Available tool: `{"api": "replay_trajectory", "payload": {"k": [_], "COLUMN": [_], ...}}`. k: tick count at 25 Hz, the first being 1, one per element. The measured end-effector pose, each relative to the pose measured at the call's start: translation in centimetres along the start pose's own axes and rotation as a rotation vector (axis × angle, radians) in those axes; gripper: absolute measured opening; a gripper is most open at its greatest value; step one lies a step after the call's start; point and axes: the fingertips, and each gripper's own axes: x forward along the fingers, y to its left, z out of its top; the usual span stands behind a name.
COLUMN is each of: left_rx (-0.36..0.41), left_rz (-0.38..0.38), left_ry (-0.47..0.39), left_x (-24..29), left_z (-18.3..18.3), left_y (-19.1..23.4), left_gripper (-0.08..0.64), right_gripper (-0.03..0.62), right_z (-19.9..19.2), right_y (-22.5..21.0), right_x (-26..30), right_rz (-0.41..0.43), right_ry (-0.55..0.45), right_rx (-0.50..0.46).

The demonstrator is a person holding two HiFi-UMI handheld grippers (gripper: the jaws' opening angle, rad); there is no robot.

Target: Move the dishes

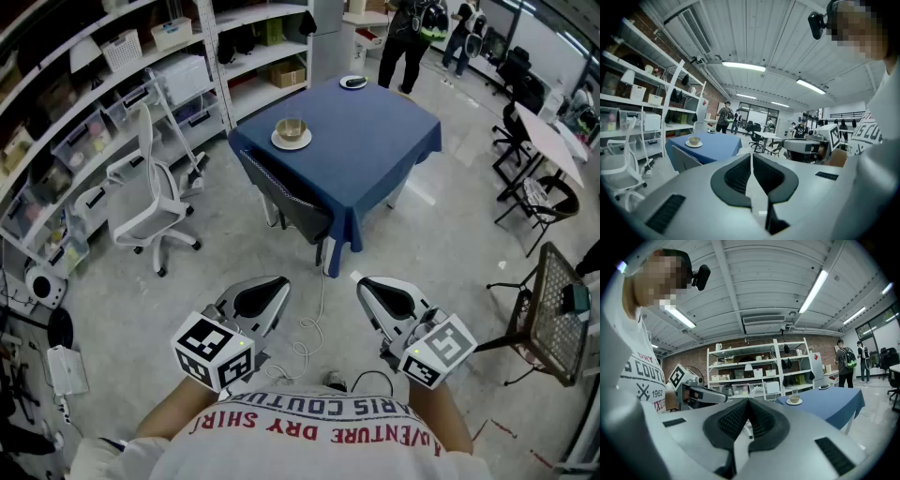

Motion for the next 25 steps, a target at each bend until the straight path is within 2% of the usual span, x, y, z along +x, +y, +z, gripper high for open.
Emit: {"api": "replay_trajectory", "payload": {"k": [7,12,20,25], "left_rx": [-0.023,-0.036,-0.007,-0.012], "left_rz": [-0.002,-0.001,0.012,0.024], "left_ry": [0.001,-0.002,-0.012,-0.017], "left_x": [1.0,2.5,7.5,10.1], "left_z": [-0.2,-0.2,1.0,0.9], "left_y": [-0.3,-1.1,-4.7,-6.9], "left_gripper": [0.037,0.037,0.037,0.037], "right_gripper": [0.021,0.023,0.023,0.025], "right_z": [-0.1,0.5,0.9,-0.3], "right_y": [-0.9,-3.1,-7.4,-9.9], "right_x": [-0.9,-2.8,-6.5,-8.7], "right_rz": [0.013,-0.004,0.043,0.046], "right_ry": [-0.020,-0.055,-0.061,-0.033], "right_rx": [0.028,0.059,0.058,0.067]}}
